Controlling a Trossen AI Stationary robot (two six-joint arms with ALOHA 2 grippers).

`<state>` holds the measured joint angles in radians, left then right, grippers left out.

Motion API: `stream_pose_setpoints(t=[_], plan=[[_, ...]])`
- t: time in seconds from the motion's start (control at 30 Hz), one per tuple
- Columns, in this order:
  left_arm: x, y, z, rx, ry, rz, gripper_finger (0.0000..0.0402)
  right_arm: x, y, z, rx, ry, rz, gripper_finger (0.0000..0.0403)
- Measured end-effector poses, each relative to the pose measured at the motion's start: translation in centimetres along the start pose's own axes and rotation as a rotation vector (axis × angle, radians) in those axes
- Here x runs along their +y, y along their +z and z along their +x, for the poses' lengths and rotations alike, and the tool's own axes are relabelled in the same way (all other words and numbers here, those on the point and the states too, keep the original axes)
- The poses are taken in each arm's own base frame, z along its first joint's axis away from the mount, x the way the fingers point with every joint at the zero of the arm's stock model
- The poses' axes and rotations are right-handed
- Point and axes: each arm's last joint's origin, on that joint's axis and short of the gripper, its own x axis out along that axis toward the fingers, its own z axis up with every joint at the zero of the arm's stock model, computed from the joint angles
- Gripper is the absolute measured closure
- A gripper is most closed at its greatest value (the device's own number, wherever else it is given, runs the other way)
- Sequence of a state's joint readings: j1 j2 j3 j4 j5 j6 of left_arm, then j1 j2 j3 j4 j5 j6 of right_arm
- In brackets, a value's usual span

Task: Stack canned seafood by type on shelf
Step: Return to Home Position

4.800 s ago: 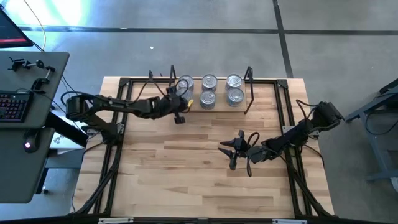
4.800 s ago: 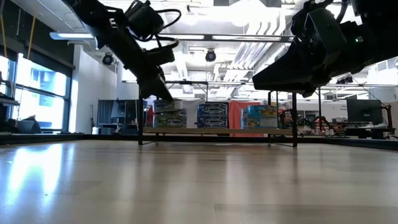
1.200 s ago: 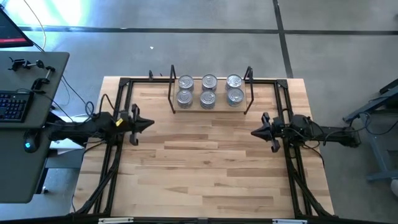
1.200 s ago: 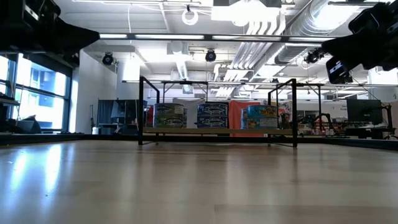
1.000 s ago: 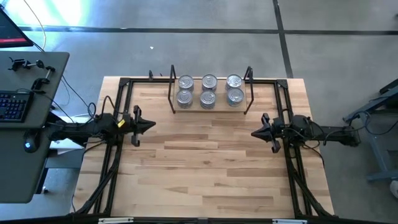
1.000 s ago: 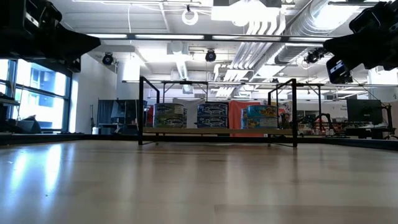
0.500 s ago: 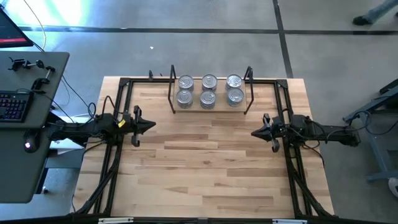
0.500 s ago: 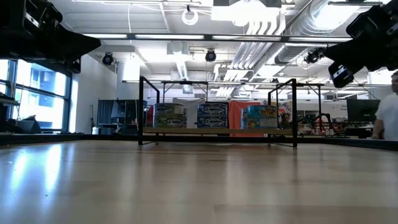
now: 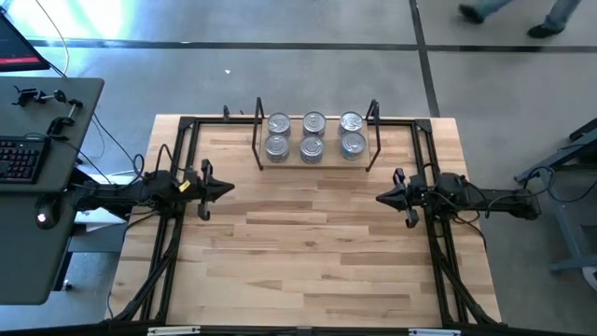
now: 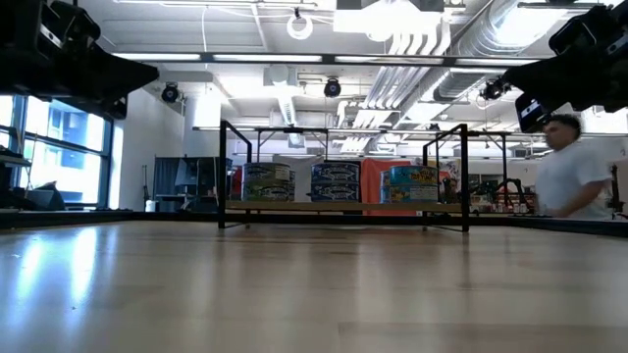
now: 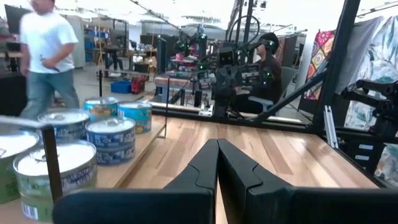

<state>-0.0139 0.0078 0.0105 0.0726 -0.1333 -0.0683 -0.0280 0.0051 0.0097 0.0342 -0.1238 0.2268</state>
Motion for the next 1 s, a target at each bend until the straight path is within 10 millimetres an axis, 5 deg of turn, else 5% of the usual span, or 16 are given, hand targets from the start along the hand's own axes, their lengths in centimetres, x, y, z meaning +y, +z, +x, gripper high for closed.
stream_pose_setpoints(t=[0.53, 1.0], plan=[[0.03, -0.4, -0.01, 0.043, 0.003, -0.033, 0.0401, 0.61, 0.02, -0.01, 0.016, 0.139, 0.01, 0.0403], [0.03, -0.4, -0.01, 0.043, 0.004, -0.019, 0.0401, 0.35, -0.02, 0.03, 0.002, 0.036, -0.022, 0.0403]])
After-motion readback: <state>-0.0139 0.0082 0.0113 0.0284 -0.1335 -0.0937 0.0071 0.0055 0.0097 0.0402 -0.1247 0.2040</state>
